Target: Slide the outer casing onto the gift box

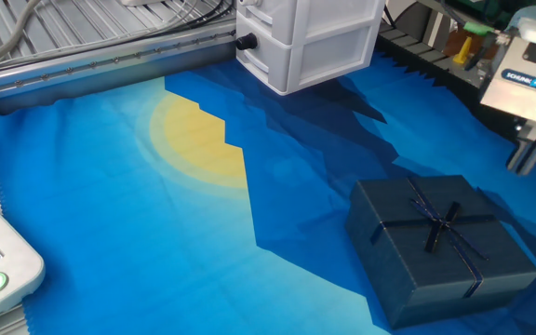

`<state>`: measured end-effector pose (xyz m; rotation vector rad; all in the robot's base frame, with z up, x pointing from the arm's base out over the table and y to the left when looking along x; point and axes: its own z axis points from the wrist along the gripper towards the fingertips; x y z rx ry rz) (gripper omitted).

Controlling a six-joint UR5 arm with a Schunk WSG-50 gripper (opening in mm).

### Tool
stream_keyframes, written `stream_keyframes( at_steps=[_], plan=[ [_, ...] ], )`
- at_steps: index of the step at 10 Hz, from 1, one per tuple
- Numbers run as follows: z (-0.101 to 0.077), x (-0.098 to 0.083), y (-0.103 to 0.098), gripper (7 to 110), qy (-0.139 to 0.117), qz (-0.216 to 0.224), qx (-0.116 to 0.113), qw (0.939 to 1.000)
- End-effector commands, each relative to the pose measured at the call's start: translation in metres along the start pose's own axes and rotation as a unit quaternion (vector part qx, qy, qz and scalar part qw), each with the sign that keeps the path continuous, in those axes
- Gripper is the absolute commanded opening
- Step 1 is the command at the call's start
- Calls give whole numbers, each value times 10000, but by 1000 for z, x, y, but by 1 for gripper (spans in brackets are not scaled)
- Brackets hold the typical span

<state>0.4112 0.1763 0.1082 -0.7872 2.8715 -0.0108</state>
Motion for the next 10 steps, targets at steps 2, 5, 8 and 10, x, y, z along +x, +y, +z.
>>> stream_keyframes(
  at_steps=[2,5,8,10],
  plan=[
    [12,-49,-19,7,-116,-34,202,9997],
    [14,-52,-23,7,-157,-129,413,9989],
    [13,-45,15,7,-33,586,-326,9977],
    [13,-37,-4,7,93,954,62,9954]
  ],
)
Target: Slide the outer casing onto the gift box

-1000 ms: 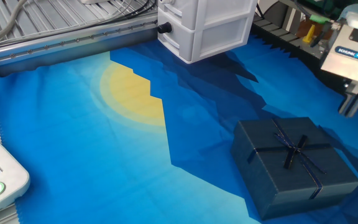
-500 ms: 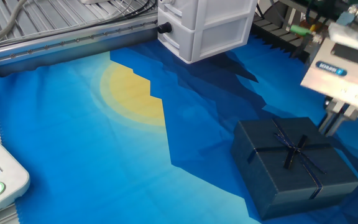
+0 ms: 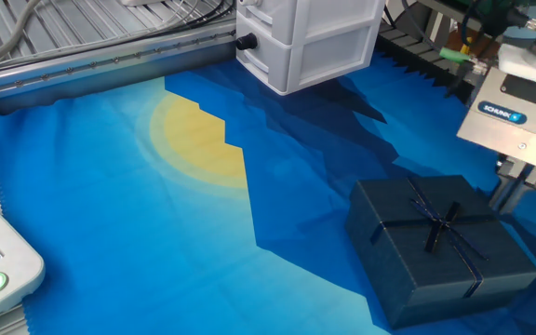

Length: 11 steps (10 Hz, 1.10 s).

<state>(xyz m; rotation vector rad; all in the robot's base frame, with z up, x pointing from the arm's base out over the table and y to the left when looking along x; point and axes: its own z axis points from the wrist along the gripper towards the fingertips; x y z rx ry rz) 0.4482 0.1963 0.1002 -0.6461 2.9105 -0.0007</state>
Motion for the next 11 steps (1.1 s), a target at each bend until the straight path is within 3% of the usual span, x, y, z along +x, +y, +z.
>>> stream_keyframes(
  at_steps=[1,3,6,7,9,11],
  plan=[
    [-1,-2,-13,7,-32,850,254,9960],
    [-2,4,-15,7,68,862,306,9958],
    [-2,9,-2,7,260,834,2,9962],
    [-4,-11,-17,7,314,719,-78,9969],
    [-9,-43,-57,7,474,401,-23,9981],
    [-3,-64,-69,7,450,276,-68,9986]
  ],
)
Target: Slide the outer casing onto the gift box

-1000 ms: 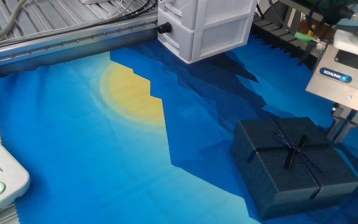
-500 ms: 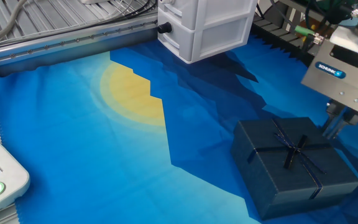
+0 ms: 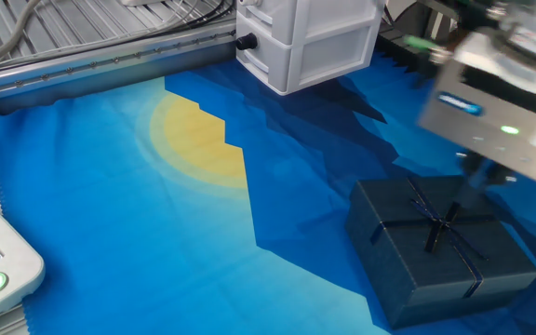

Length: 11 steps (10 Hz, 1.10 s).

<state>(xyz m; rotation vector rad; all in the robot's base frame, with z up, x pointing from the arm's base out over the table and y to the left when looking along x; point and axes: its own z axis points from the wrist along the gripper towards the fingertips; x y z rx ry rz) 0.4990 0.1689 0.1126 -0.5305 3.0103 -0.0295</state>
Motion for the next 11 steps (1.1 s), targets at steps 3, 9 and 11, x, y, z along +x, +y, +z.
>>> stream_keyframes(
  at_steps=[3,9,11],
  plan=[
    [28,-41,-24,7,5,-292,-50,9996],
    [28,-50,-38,7,-90,-488,-60,9988],
    [33,-56,-37,7,-138,-463,-57,9988]
  ],
)
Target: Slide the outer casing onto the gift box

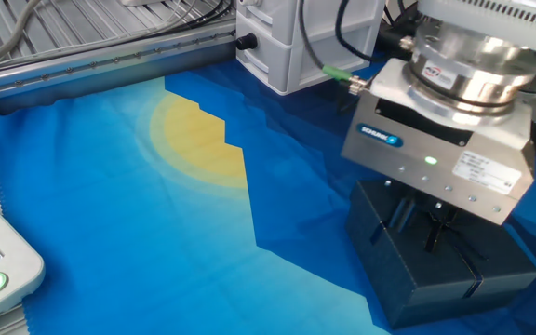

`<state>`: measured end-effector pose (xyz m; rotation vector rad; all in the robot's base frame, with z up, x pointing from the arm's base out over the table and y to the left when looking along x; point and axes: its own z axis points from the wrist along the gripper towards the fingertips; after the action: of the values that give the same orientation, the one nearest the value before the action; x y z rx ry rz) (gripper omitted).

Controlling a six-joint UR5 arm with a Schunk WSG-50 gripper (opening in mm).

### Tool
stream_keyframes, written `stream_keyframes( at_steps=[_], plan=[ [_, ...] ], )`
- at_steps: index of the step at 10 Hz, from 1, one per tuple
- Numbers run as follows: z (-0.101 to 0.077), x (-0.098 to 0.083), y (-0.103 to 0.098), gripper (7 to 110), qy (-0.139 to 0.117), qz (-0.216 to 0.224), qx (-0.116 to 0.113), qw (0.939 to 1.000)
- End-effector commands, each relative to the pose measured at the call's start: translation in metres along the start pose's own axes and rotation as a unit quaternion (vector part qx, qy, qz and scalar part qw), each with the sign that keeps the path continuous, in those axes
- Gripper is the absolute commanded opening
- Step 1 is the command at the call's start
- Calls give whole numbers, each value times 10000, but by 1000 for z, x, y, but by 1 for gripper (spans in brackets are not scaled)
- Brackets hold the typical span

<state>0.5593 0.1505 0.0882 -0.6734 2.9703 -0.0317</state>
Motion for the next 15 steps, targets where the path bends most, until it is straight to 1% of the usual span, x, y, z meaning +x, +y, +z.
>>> stream_keyframes(
  at_steps=[1,3,5,6,7,15],
  plan=[
    [5,-10,0,7,-86,21,-47,9999],
    [8,-8,-2,7,-52,-99,-12,9999],
    [12,0,-1,7,132,-402,-45,9991],
    [11,8,6,7,270,-602,-194,9976],
    [10,11,9,7,324,-692,-271,9967],
    [16,11,6,7,352,-735,-192,9965]
  ],
)
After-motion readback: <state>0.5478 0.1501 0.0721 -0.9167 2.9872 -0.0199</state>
